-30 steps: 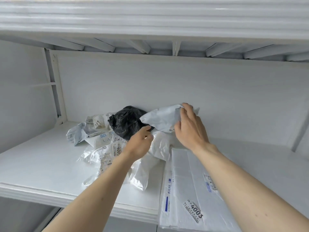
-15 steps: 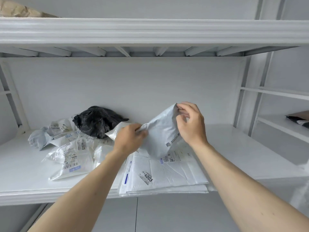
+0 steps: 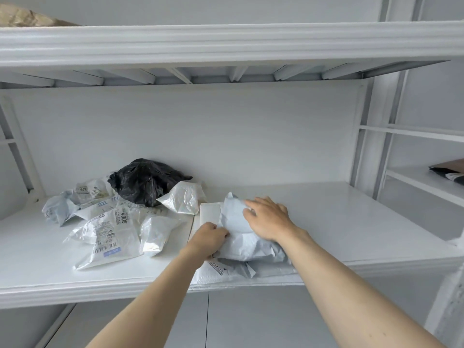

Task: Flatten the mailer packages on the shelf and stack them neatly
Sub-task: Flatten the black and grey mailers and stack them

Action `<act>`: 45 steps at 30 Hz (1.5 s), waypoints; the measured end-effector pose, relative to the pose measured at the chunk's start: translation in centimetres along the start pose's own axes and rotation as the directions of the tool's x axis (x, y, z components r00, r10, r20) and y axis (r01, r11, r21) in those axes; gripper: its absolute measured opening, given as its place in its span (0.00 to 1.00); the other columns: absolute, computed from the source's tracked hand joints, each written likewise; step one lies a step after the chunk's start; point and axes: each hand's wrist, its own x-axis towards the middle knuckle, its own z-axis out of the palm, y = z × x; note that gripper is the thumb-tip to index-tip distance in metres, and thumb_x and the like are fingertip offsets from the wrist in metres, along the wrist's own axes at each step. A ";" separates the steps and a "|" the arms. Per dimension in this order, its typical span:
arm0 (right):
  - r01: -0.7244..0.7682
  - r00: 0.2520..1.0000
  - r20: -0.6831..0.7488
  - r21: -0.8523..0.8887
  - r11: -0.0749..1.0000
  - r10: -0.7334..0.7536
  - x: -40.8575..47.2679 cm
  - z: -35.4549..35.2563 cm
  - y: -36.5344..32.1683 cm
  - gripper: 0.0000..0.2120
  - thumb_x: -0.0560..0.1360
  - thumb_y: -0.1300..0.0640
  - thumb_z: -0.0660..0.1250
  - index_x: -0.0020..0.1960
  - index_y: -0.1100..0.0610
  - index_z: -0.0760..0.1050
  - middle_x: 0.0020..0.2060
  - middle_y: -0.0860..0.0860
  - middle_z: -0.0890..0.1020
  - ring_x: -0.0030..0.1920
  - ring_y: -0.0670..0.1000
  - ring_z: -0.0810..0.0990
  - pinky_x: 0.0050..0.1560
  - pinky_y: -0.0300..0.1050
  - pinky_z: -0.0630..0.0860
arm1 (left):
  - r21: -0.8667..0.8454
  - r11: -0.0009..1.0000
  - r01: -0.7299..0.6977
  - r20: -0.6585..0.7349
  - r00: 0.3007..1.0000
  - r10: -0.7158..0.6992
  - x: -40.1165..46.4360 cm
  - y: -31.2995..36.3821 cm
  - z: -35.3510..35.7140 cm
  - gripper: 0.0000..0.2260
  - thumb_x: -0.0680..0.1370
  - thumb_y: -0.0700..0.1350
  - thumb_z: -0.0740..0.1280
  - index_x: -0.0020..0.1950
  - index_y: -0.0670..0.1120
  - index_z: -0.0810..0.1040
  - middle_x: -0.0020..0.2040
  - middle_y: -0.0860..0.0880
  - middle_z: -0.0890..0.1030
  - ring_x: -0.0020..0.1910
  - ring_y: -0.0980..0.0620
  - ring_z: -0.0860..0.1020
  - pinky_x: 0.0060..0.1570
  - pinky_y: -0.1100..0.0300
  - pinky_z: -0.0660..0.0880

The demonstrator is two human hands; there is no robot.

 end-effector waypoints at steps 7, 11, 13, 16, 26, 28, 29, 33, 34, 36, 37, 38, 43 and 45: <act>-0.019 0.995 0.100 0.102 0.995 0.009 1.2 2.3 -1.6 0.23 0.82 0.47 0.48 0.75 0.52 0.64 0.74 0.51 0.66 0.75 0.54 0.59 0.72 0.53 0.57 | 0.287 0.882 -0.374 -0.167 0.887 0.430 1.9 1.0 0.6 0.18 0.83 0.48 0.53 0.71 0.48 0.69 0.72 0.48 0.67 0.71 0.49 0.66 0.71 0.49 0.61; -0.038 0.960 0.276 -0.013 0.999 0.040 2.5 4.3 -1.2 0.26 0.80 0.44 0.51 0.77 0.45 0.58 0.77 0.49 0.60 0.78 0.56 0.50 0.74 0.59 0.49 | 0.358 0.826 -0.435 -0.001 0.885 0.466 2.4 1.0 2.1 0.20 0.85 0.51 0.47 0.72 0.49 0.69 0.72 0.52 0.69 0.73 0.53 0.63 0.72 0.51 0.59; -0.048 0.942 0.331 -0.035 0.998 0.056 2.4 5.2 -0.5 0.27 0.81 0.44 0.48 0.79 0.44 0.52 0.79 0.48 0.53 0.79 0.55 0.44 0.75 0.60 0.43 | 0.368 0.823 -0.432 0.094 0.898 0.429 2.8 0.3 2.7 0.20 0.85 0.51 0.45 0.72 0.50 0.69 0.73 0.53 0.69 0.74 0.53 0.61 0.73 0.53 0.57; -0.059 0.926 0.369 -0.064 0.996 0.079 2.3 5.8 0.1 0.27 0.81 0.45 0.45 0.80 0.45 0.47 0.80 0.48 0.44 0.78 0.53 0.38 0.75 0.60 0.36 | 0.434 0.813 -0.388 0.157 0.921 0.356 4.2 -1.5 3.2 0.23 0.84 0.55 0.41 0.77 0.55 0.62 0.76 0.55 0.64 0.78 0.51 0.55 0.75 0.50 0.53; -0.056 0.946 0.310 -0.137 0.989 0.097 1.4 8.7 1.2 0.28 0.81 0.44 0.45 0.80 0.45 0.45 0.79 0.45 0.41 0.78 0.54 0.37 0.74 0.64 0.34 | 0.653 0.672 -0.350 0.249 0.937 0.246 5.8 -4.1 4.5 0.24 0.83 0.54 0.39 0.80 0.57 0.43 0.80 0.56 0.44 0.79 0.51 0.40 0.76 0.49 0.41; -0.050 0.943 0.317 -0.177 0.983 0.105 1.2 9.0 1.3 0.28 0.81 0.44 0.44 0.80 0.45 0.42 0.79 0.45 0.39 0.78 0.54 0.36 0.73 0.64 0.34 | 0.682 0.636 -0.362 0.266 0.932 0.246 6.1 -4.5 4.5 0.24 0.83 0.55 0.38 0.80 0.57 0.44 0.80 0.56 0.43 0.79 0.50 0.40 0.76 0.47 0.41; -0.047 0.941 0.320 -0.195 0.980 0.109 1.1 9.1 1.2 0.29 0.81 0.44 0.44 0.80 0.46 0.41 0.79 0.46 0.38 0.78 0.55 0.35 0.73 0.64 0.34 | 0.695 0.617 -0.369 0.272 0.929 0.249 6.2 -4.6 4.6 0.24 0.82 0.55 0.38 0.80 0.57 0.45 0.80 0.56 0.43 0.79 0.50 0.40 0.76 0.47 0.42; -0.042 0.924 0.373 -0.132 0.990 0.089 1.1 8.3 1.1 0.29 0.81 0.46 0.46 0.80 0.44 0.41 0.79 0.46 0.38 0.78 0.55 0.35 0.74 0.64 0.34 | 0.719 0.589 -0.369 0.271 0.929 0.252 5.5 -4.3 4.5 0.24 0.83 0.55 0.38 0.80 0.56 0.43 0.80 0.55 0.42 0.79 0.48 0.40 0.76 0.46 0.42; -0.062 0.914 0.398 -0.053 0.997 0.078 1.4 8.0 1.3 0.29 0.80 0.48 0.48 0.80 0.43 0.44 0.79 0.46 0.41 0.78 0.55 0.37 0.74 0.63 0.35 | 0.734 0.564 -0.380 0.276 0.924 0.264 5.2 -4.1 4.5 0.24 0.83 0.54 0.39 0.80 0.56 0.43 0.80 0.55 0.42 0.79 0.47 0.40 0.76 0.46 0.42; -0.099 0.920 0.389 0.128 0.987 0.041 1.9 6.7 1.9 0.30 0.76 0.50 0.54 0.78 0.42 0.56 0.79 0.45 0.54 0.79 0.55 0.48 0.77 0.60 0.44 | 0.773 0.485 -0.409 0.293 0.908 0.298 4.4 -3.9 4.4 0.23 0.84 0.54 0.40 0.80 0.55 0.43 0.80 0.54 0.40 0.79 0.45 0.41 0.76 0.44 0.43; -0.113 0.935 0.352 0.186 0.976 0.041 2.0 6.2 2.3 0.29 0.74 0.50 0.56 0.76 0.43 0.62 0.77 0.46 0.61 0.78 0.54 0.55 0.76 0.57 0.52 | 0.777 0.474 -0.415 0.294 0.904 0.310 4.2 -3.9 4.5 0.23 0.84 0.55 0.40 0.80 0.55 0.43 0.80 0.53 0.40 0.79 0.45 0.41 0.76 0.44 0.44; -0.116 0.948 0.313 0.206 0.972 0.047 2.1 5.9 2.6 0.29 0.74 0.50 0.58 0.75 0.44 0.63 0.76 0.46 0.64 0.77 0.53 0.59 0.76 0.54 0.56 | 0.769 0.495 -0.404 0.275 0.909 0.314 3.9 -3.8 4.4 0.24 0.84 0.56 0.39 0.80 0.55 0.41 0.80 0.53 0.41 0.79 0.46 0.41 0.76 0.45 0.43; -0.141 0.949 0.305 0.173 0.975 0.083 2.6 6.0 3.1 0.24 0.82 0.43 0.49 0.77 0.44 0.59 0.79 0.45 0.53 0.79 0.50 0.47 0.77 0.57 0.43 | 0.737 0.559 -0.380 0.237 0.920 0.313 3.5 -3.6 4.6 0.26 0.82 0.59 0.36 0.80 0.56 0.39 0.81 0.51 0.42 0.79 0.49 0.40 0.76 0.46 0.42; -0.174 0.960 0.255 0.210 0.962 0.118 3.2 6.1 3.0 0.24 0.82 0.44 0.47 0.77 0.43 0.60 0.79 0.46 0.54 0.79 0.50 0.48 0.77 0.55 0.46 | 0.756 0.528 -0.387 0.235 0.913 0.333 3.6 -3.9 4.8 0.26 0.82 0.59 0.37 0.80 0.56 0.41 0.80 0.52 0.42 0.79 0.49 0.40 0.76 0.45 0.43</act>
